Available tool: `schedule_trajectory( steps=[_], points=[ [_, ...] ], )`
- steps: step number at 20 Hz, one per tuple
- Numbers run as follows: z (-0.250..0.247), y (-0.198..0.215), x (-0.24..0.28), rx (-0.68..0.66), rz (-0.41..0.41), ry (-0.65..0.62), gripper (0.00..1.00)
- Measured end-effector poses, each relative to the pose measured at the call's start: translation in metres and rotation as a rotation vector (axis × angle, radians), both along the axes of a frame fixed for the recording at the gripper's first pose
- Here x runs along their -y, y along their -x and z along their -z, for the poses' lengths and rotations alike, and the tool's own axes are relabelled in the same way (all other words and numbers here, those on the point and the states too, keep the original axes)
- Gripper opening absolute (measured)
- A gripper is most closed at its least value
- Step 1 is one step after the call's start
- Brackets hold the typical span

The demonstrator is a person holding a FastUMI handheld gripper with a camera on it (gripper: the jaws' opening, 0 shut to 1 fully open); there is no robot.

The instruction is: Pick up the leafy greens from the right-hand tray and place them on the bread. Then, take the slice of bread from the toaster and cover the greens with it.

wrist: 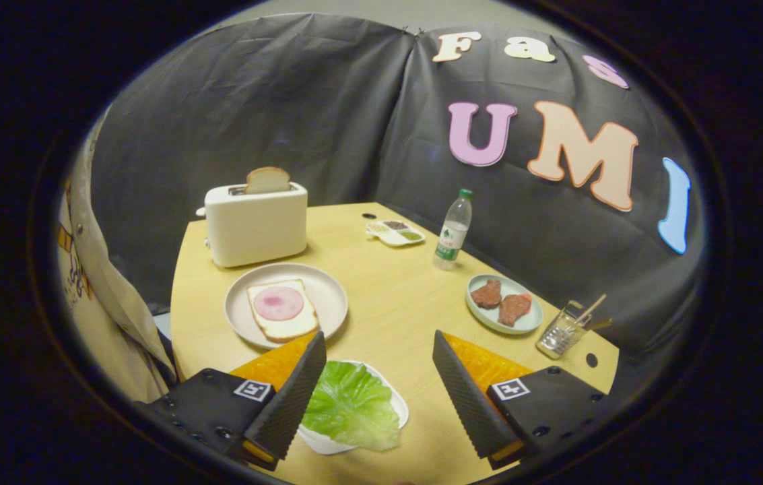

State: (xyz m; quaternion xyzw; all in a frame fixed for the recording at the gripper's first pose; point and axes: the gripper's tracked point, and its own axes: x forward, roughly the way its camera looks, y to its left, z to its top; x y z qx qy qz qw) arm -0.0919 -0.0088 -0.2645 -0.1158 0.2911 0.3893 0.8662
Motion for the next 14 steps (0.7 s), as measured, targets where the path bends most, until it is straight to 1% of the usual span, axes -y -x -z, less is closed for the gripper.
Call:
schedule_trajectory(
  steps=[7,14],
  points=[
    [0.067,0.029,0.005,-0.128,-0.077,0.087,1.0],
    [0.106,0.044,0.011,-0.241,-0.112,0.124,1.0]
  ],
)
